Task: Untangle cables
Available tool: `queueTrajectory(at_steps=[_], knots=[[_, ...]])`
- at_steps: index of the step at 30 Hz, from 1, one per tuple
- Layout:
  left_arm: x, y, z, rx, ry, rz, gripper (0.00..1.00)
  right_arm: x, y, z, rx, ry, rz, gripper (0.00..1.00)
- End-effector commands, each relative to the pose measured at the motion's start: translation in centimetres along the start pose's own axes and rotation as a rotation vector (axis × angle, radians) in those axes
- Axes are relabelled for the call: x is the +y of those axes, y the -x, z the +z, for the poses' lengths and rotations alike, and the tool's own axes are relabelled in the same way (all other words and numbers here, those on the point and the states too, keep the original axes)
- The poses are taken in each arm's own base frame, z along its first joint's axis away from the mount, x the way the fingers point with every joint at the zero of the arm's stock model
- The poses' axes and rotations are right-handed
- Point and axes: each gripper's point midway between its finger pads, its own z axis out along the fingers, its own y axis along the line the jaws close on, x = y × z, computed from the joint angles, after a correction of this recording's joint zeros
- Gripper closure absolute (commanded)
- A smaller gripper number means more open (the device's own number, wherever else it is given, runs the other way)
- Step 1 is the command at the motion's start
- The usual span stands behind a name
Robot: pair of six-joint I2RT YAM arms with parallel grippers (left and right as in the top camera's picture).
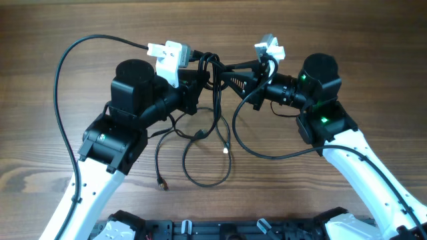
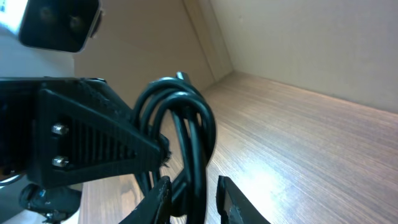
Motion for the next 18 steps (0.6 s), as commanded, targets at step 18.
queueTrajectory(at_steps=[18], knots=[[-1.37, 0.71, -0.08, -0.013, -0.069, -0.017, 0.96, -0.41, 0.02, 0.0, -0.003, -0.024, 0.026, 0.96]])
